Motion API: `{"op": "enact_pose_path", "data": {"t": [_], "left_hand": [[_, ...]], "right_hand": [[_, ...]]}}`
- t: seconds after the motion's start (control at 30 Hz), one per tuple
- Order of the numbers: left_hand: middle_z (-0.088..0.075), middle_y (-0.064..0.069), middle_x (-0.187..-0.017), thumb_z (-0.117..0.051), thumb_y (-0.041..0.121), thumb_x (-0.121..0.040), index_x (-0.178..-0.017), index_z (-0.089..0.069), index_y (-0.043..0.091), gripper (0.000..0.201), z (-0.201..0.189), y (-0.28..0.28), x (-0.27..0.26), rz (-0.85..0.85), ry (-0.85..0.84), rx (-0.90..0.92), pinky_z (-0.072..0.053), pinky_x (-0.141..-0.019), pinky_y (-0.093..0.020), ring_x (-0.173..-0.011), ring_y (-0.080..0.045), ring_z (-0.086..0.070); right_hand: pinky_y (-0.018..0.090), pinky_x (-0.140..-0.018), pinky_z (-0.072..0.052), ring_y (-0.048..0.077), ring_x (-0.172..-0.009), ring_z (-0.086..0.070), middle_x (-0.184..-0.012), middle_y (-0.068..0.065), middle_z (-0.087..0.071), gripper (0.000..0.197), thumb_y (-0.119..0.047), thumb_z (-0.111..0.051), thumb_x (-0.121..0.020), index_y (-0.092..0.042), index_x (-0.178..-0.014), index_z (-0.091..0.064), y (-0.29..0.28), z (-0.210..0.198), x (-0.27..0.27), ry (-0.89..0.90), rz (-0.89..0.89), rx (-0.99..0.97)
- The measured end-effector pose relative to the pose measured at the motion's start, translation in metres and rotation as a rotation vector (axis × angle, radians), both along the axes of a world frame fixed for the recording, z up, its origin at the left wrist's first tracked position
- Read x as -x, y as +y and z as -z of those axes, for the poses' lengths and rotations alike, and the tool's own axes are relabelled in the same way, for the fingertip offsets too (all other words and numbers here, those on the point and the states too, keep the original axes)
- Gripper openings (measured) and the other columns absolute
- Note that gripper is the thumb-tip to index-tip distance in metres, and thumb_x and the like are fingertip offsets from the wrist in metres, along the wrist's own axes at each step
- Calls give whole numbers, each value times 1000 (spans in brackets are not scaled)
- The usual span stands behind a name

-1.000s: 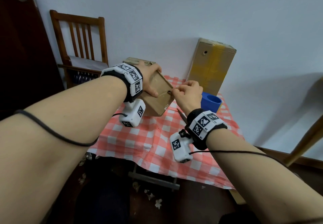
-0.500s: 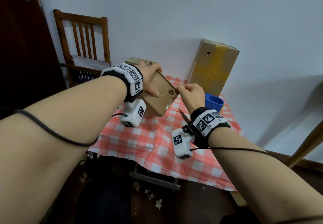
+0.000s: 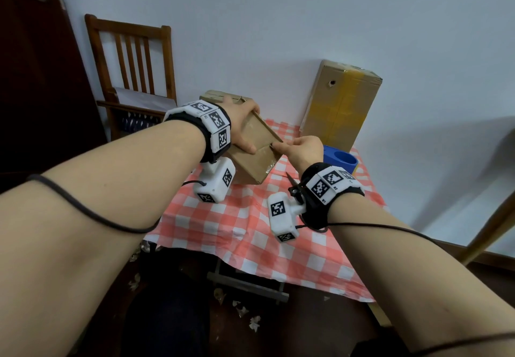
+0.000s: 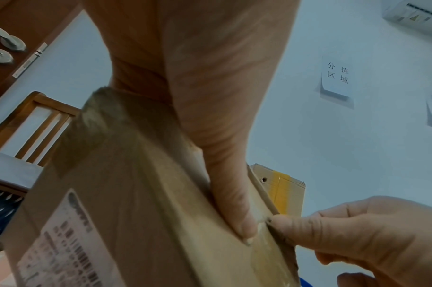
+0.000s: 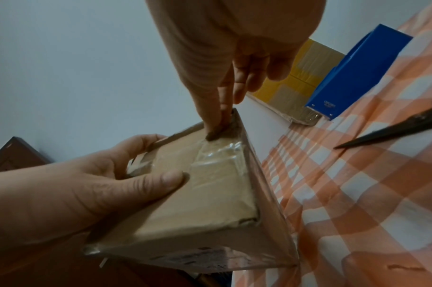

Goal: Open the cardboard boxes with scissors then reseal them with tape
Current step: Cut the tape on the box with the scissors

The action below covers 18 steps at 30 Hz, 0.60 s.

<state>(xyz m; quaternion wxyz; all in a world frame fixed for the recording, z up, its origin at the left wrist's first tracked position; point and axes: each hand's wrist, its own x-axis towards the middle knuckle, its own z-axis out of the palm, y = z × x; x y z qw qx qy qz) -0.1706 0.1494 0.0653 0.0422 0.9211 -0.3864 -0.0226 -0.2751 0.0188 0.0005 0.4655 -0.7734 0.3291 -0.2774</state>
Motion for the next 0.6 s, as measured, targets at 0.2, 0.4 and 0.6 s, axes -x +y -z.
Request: {"op": "enact_pose_path", "data": {"t": [0.2,0.4,0.6], "left_hand": [[-37,-15,-129,-80,53,-66,-139,-31,34,90,0,-4,6,29,-47,-5,-41,-77,-37,-100,-37,-55],[-38,-16,-129,-80,54,-65,-139,-31,34,91,2,-6,10,22,-59,-5,-45,-80,-40,-100,-38,-57],[-39,-15,-126,-79,58,-63,-137,-32,35,90,2,-6,15,12,-74,-16,-48,-80,-41,-97,-38,-58]], "right_hand": [[31,-73,-52,17,-77,-61,-68,-1,-63,27,-18,-82,-72,-19,-56,-61,1,3,4,-21,75,-117],[34,-88,-52,22,-94,-64,-93,9,-72,10,-14,-74,-80,-8,-88,-76,13,4,-2,-5,73,-105],[32,-82,-47,21,-84,-52,-57,-3,-57,28,-20,-49,-97,-22,-69,-46,24,-10,-6,99,-95,-340]]}}
